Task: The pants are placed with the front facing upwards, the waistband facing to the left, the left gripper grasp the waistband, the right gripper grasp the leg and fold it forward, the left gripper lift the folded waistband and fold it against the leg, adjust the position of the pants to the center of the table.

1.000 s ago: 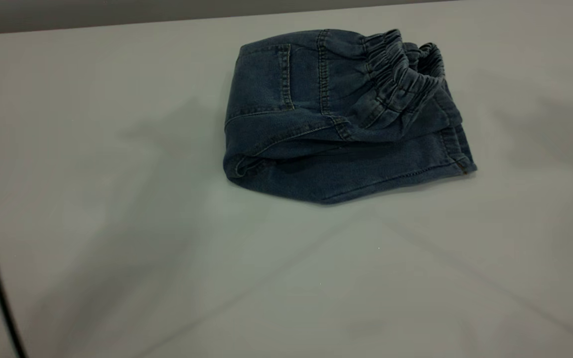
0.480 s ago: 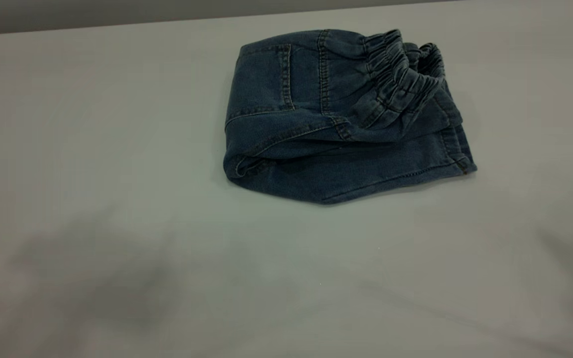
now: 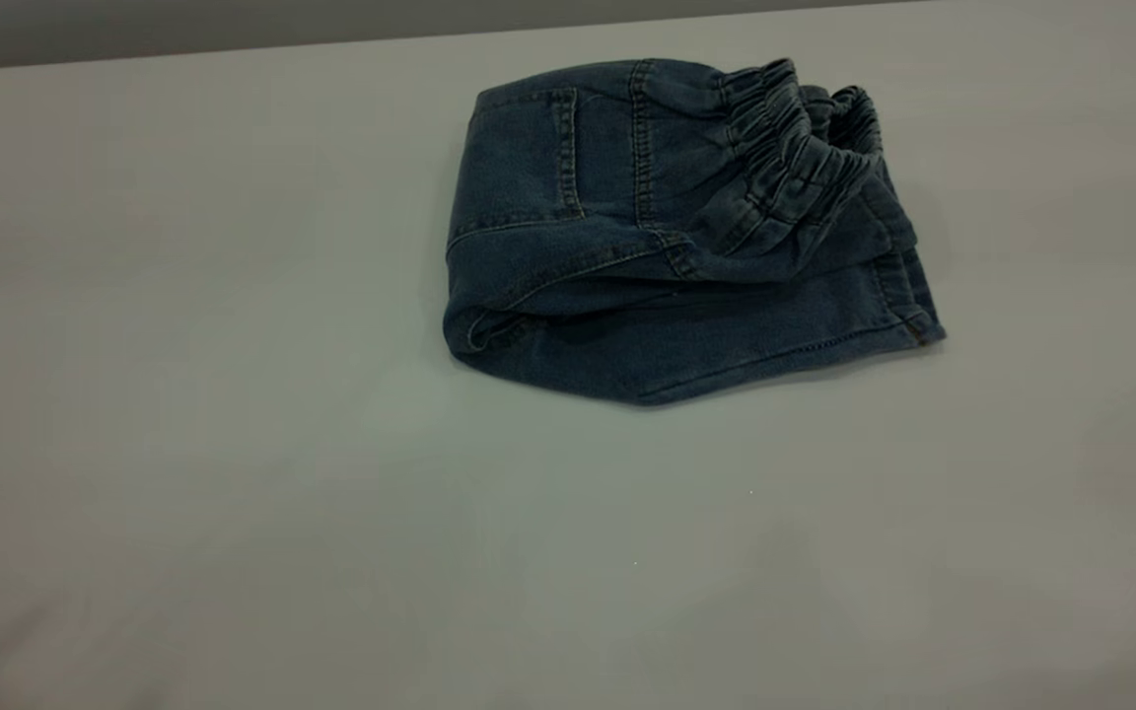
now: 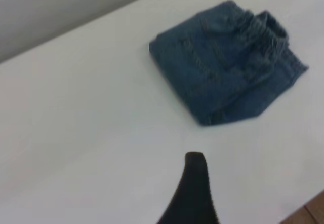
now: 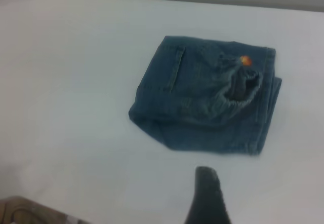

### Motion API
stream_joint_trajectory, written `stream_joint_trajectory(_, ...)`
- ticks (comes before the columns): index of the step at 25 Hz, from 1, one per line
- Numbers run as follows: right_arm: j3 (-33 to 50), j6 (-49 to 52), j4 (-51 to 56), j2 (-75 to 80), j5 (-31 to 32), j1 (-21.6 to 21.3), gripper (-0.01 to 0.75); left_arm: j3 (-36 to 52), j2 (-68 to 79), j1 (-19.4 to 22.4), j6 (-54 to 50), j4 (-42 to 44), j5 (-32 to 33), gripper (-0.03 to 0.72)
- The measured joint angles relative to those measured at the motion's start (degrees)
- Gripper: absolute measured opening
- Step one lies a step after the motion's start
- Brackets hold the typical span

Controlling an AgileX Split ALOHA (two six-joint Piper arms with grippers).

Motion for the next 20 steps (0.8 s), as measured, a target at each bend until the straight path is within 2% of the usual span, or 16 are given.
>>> stream_joint_trajectory(10, 14.78, 2.13, -7.33, -20.06, -0.39, 0.0, 0.441, 15.42, -13.83, 0.0, -1.18, -0.46, -0.11, 0.581)
stream_joint_trajectory(20, 27.18, -0.38, -11.2, -27.32, -6.8, 0.0, 0.441, 29.15, -22.26, 0.0, -1.06, -0.42, -0.24, 0.581)
